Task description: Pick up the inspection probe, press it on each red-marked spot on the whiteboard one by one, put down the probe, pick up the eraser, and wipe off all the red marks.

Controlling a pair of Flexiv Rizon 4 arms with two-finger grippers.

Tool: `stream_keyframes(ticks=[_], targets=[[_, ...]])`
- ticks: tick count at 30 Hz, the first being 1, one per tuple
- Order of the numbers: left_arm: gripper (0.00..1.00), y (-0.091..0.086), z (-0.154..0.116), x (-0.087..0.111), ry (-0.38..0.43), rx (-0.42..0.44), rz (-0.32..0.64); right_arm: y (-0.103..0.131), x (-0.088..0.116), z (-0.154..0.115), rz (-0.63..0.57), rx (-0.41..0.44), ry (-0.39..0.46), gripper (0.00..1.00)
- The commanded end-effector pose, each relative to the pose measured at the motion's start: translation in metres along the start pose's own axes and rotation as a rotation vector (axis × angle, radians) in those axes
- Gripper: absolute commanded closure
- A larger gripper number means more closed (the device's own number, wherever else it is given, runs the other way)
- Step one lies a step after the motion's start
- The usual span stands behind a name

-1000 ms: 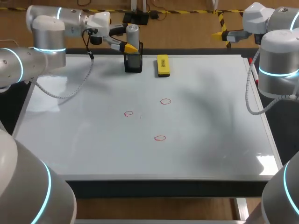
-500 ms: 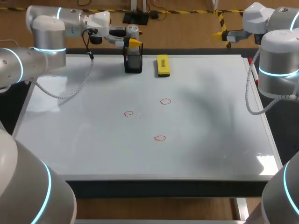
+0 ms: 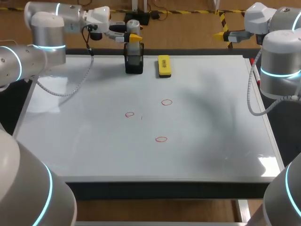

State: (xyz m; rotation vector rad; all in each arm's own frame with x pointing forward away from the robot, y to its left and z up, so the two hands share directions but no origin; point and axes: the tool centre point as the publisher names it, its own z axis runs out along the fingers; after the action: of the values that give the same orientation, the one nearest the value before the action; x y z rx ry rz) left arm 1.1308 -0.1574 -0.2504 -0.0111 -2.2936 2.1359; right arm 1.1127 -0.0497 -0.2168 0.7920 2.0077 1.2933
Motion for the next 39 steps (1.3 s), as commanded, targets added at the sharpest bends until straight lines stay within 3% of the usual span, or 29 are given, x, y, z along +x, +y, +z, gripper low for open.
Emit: stream_keyframes(ticks=[1, 11, 25, 39], targets=[[1.0, -0.014, -0.002, 0.007, -0.038, -0.027, -0.001, 0.0, 0.0, 0.0, 0.0, 0.001, 0.001, 0.0], [1.0, -0.05, 0.0, 0.01, -0.054, -0.009, -0.002, 0.0, 0.0, 0.0, 0.0, 0.001, 0.001, 0.0], [1.0, -0.08, -0.01, 0.014, -0.112, -0.027, -0.012, 0.0, 0.0, 0.0, 0.0, 0.001, 0.001, 0.0], [1.0, -0.104, -0.06, 0.034, -0.218, 0.009, 0.01, 0.0, 0.0, 0.0, 0.0, 0.001, 0.001, 0.0]])
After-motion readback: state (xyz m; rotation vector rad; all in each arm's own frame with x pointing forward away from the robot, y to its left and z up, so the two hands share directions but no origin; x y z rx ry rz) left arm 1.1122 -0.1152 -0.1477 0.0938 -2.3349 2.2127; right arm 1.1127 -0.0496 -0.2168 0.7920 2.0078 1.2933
